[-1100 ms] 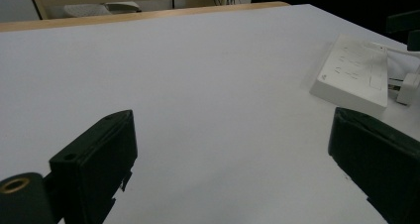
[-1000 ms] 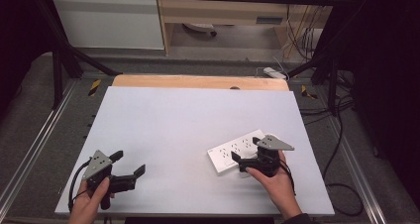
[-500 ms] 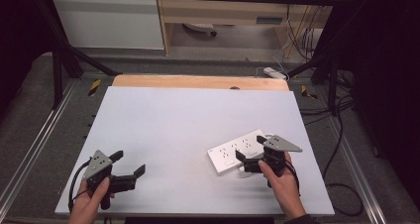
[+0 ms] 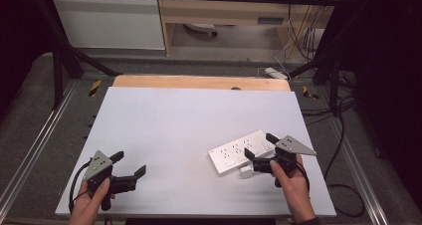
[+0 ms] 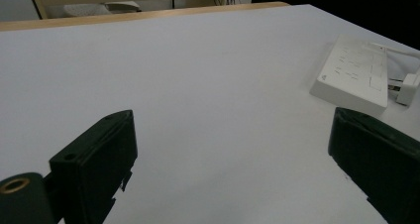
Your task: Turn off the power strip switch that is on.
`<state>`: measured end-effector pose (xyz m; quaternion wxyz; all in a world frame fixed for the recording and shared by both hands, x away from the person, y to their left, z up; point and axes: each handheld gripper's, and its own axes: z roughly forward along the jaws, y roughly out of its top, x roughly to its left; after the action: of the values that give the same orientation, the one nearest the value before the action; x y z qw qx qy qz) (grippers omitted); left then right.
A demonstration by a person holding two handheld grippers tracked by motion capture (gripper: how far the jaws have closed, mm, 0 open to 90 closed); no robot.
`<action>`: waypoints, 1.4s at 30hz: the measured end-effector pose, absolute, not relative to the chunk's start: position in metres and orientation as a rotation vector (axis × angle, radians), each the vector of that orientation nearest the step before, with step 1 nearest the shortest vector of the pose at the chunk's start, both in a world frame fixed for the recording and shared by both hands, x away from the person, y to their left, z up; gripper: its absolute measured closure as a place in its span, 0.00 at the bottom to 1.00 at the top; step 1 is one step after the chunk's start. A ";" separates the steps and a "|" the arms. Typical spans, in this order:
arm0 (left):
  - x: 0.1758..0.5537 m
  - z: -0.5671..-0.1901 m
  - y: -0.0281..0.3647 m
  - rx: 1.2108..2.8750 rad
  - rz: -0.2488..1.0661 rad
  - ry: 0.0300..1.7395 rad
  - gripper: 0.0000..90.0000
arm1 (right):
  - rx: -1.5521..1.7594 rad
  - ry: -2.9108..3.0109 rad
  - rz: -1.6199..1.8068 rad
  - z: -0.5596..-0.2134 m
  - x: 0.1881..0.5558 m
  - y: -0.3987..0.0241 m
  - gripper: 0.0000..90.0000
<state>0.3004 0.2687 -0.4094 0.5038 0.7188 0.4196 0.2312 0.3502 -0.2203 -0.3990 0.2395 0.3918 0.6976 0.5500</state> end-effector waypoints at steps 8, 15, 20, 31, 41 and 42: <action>0.300 -0.409 0.269 1.732 0.559 1.017 0.05 | 1.072 1.878 1.507 -0.393 0.345 -0.232 0.03; 0.301 -0.409 0.270 1.722 0.549 1.021 0.05 | 1.078 1.861 1.494 -0.388 0.341 -0.242 0.04; 0.301 -0.410 0.270 1.719 0.548 1.024 0.05 | 1.084 1.850 1.488 -0.384 0.339 -0.248 0.03; 0.301 -0.410 0.270 1.721 0.546 1.028 0.05 | 1.096 1.819 1.466 -0.381 0.334 -0.267 0.03; 0.301 -0.410 0.271 1.722 0.549 1.032 0.05 | 1.134 1.772 1.450 -0.381 0.327 -0.289 0.02; 0.301 -0.410 0.271 1.722 0.549 1.031 0.05 | 1.140 1.766 1.450 -0.382 0.326 -0.291 0.02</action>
<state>0.3010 0.2708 -0.4100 0.5059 0.7139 0.4274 0.2275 0.3259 -0.2911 -0.3817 0.2897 0.4274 0.6618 0.5435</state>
